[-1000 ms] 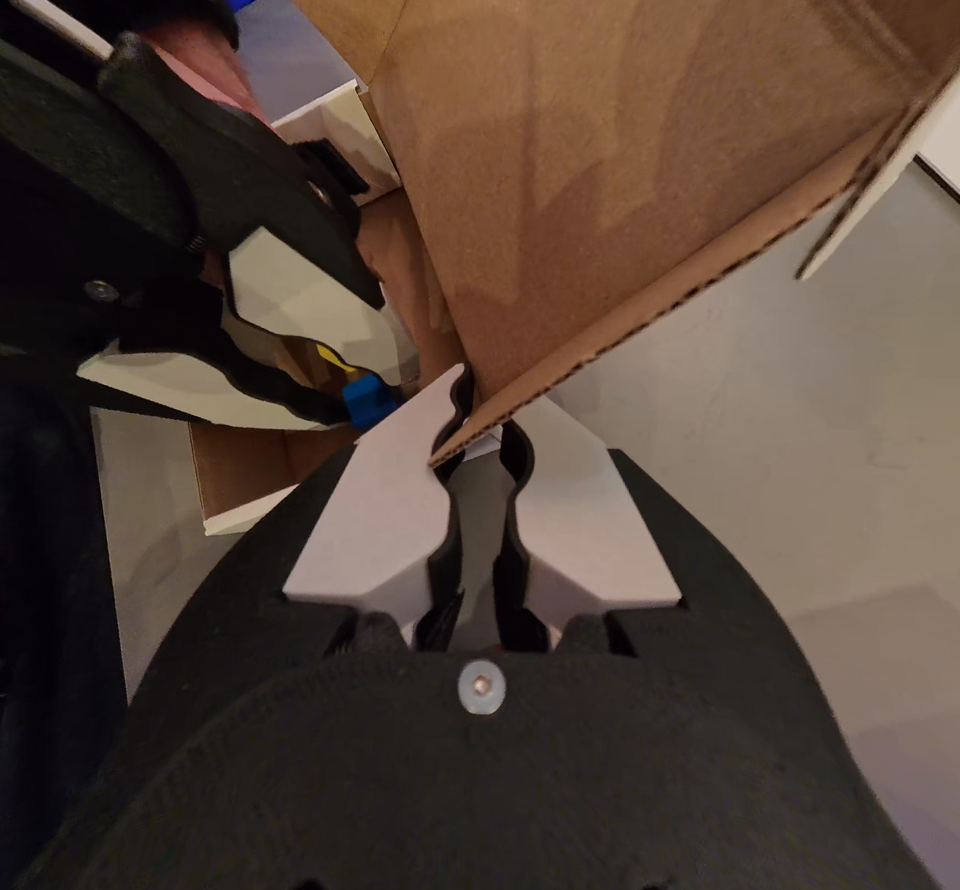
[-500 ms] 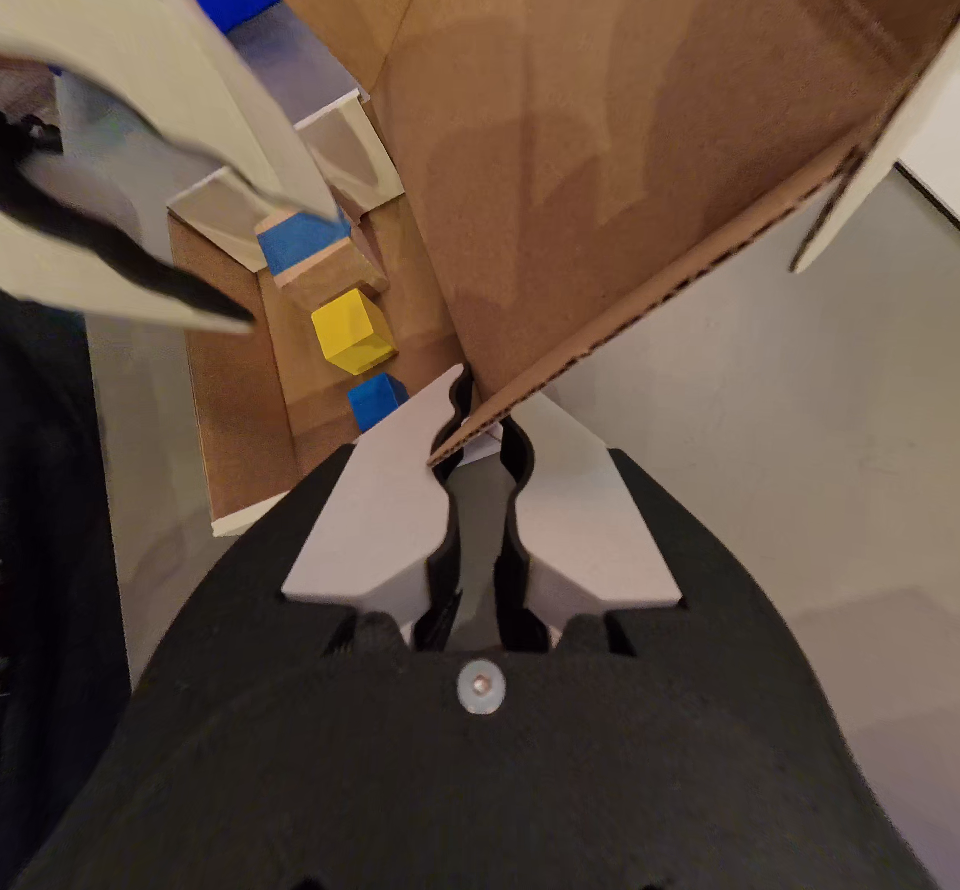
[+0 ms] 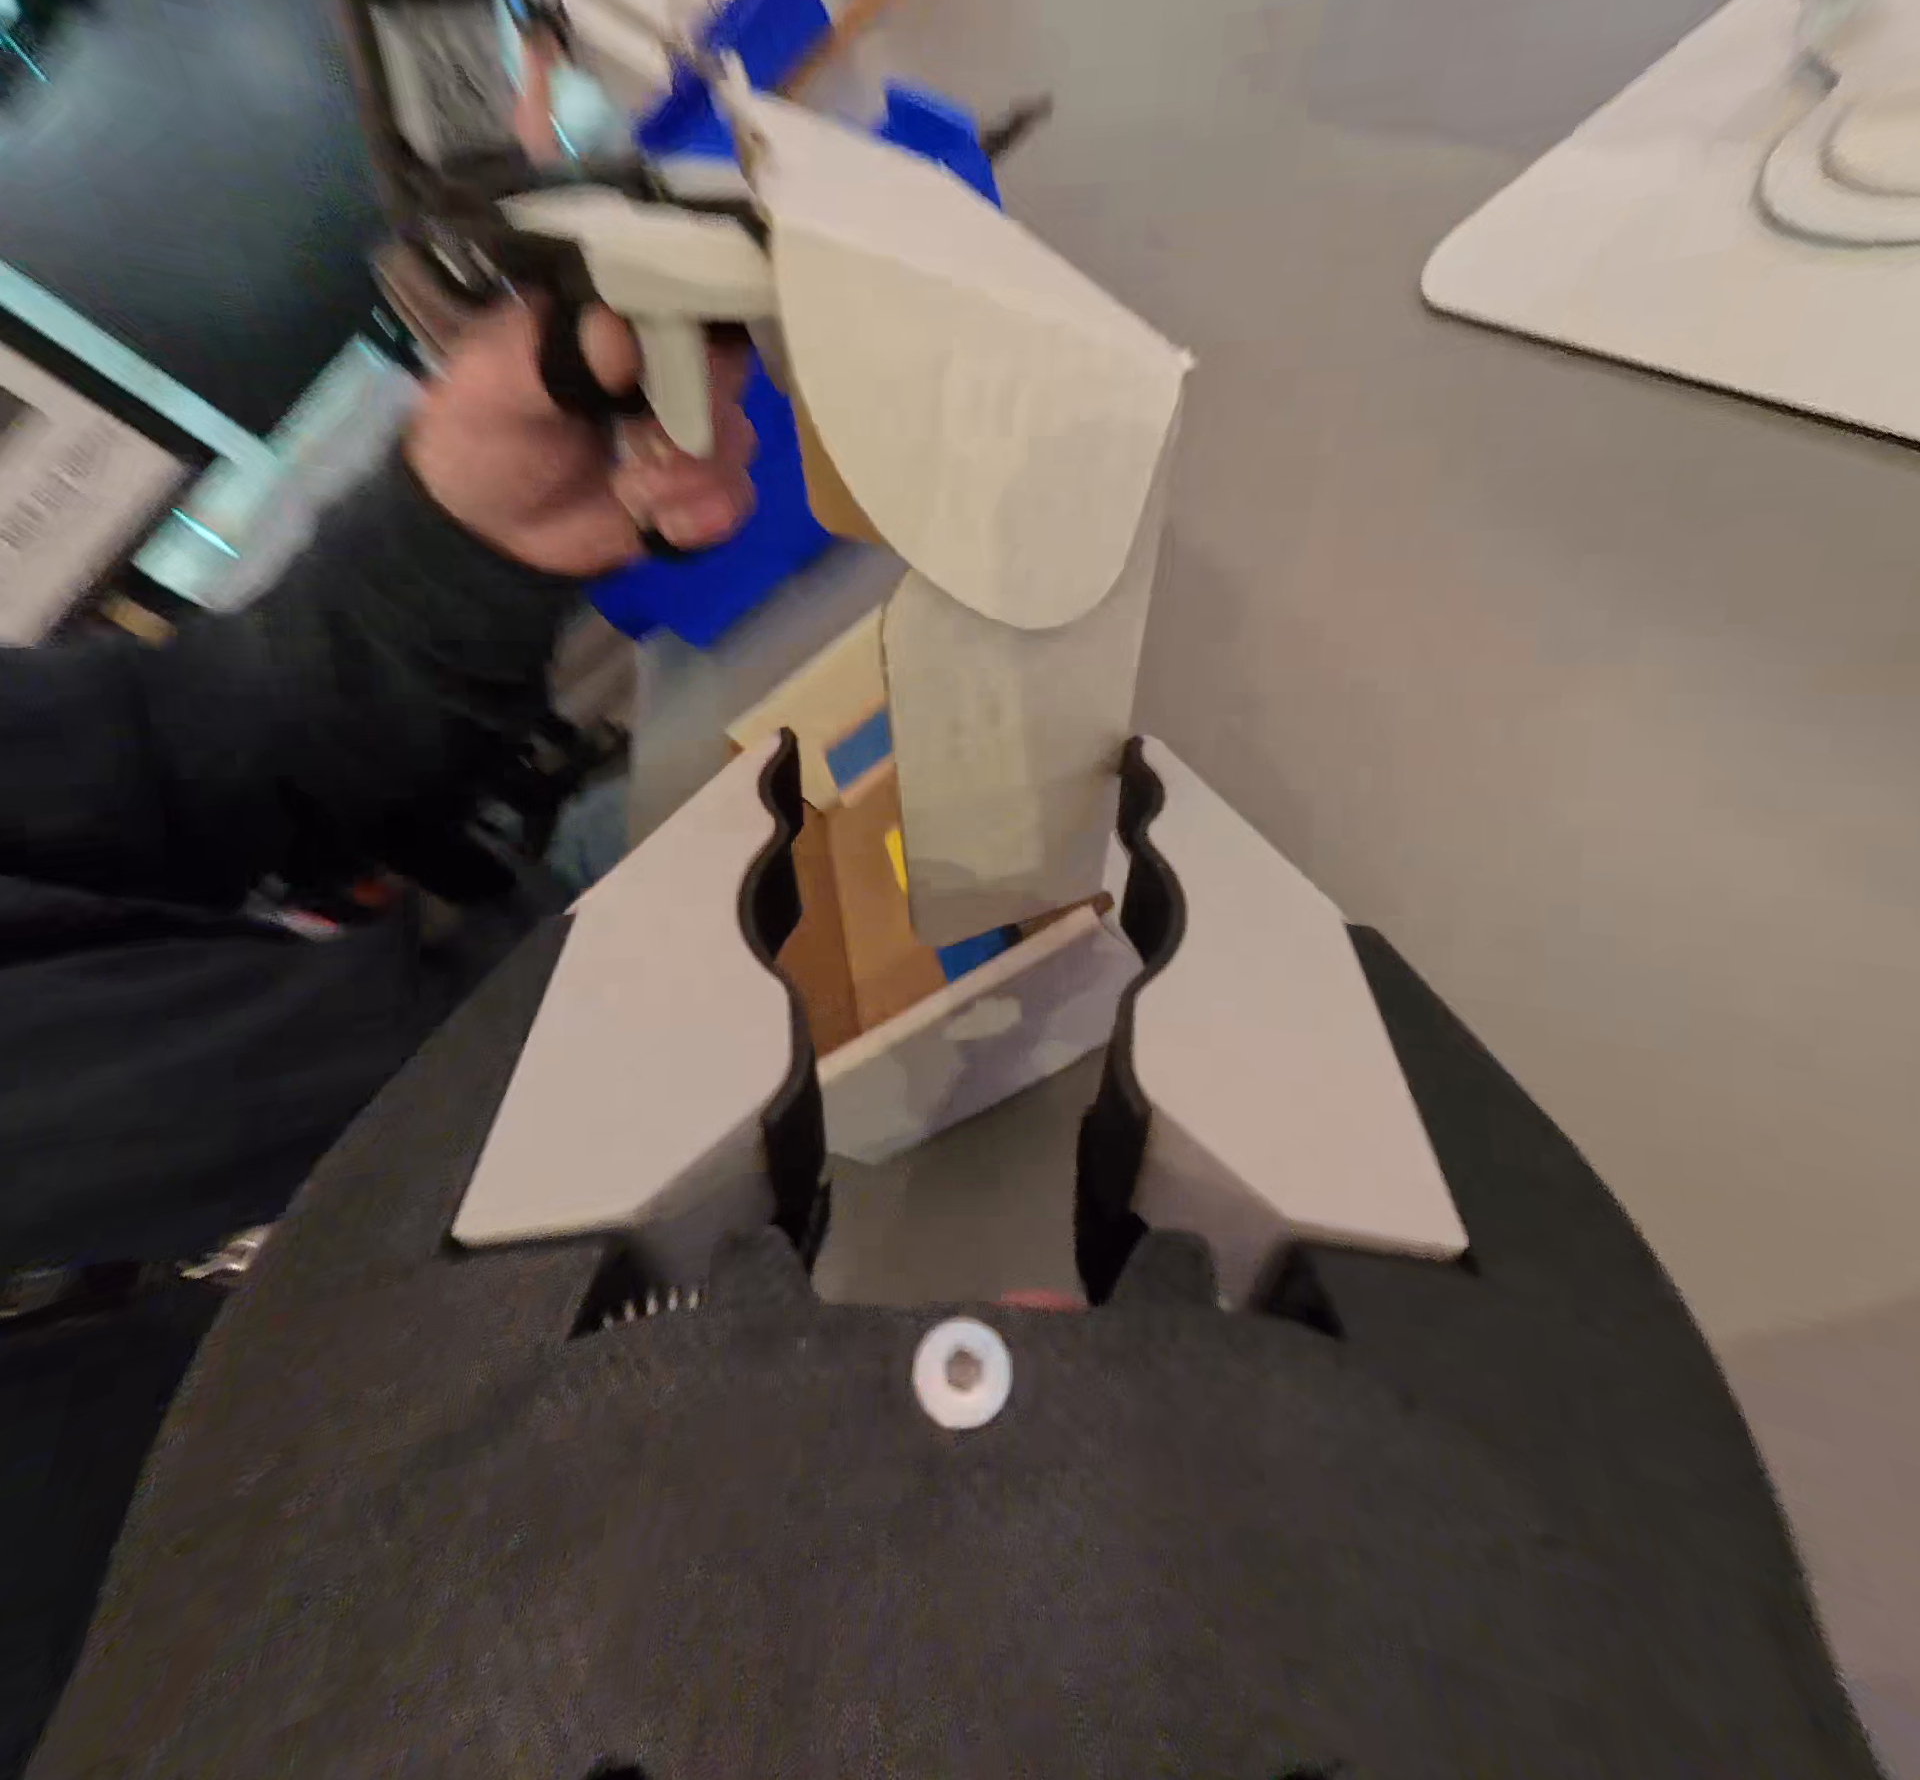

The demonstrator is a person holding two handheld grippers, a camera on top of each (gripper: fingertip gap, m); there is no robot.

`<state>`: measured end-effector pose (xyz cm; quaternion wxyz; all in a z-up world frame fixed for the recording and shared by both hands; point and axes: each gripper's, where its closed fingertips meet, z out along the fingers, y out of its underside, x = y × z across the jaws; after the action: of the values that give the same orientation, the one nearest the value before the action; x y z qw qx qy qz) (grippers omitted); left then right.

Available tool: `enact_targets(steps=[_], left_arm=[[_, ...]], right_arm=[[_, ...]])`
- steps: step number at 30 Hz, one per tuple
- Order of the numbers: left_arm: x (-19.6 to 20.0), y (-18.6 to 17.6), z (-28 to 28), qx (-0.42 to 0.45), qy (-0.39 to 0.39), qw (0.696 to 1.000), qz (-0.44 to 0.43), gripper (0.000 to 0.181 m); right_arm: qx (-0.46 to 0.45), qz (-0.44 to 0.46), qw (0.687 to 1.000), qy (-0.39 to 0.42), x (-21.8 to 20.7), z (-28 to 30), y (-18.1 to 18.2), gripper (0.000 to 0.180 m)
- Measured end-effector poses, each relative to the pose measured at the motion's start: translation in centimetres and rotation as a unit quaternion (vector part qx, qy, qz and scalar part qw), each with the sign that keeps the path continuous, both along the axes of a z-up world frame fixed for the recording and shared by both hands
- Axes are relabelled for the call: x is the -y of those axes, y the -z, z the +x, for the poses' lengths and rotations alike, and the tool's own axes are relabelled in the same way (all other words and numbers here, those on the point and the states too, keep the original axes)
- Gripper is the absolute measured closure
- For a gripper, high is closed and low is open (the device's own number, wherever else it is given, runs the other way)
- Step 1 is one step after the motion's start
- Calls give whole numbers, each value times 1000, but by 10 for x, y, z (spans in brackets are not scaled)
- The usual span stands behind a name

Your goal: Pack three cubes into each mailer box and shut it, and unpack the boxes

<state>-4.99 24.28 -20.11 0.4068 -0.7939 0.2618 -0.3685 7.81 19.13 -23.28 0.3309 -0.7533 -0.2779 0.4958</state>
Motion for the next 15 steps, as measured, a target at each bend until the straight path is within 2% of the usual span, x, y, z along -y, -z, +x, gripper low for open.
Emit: enact_targets(steps=[2,5,9,15], left_arm=[[-2,1,2,64,2,998,-18,139],[1,11,8,114,27,991,-60,147],[14,10,18,108,51,991,-53,153],[27,9,18,89,58,994,-20,152]], right_arm=[[-68,-22,997,14,-3,7,-13,117],[-156,-58,986,34,-10,18,-27,134],[-139,-63,987,53,-5,19,-30,154],[-77,-23,994,73,8,11,-27,154]])
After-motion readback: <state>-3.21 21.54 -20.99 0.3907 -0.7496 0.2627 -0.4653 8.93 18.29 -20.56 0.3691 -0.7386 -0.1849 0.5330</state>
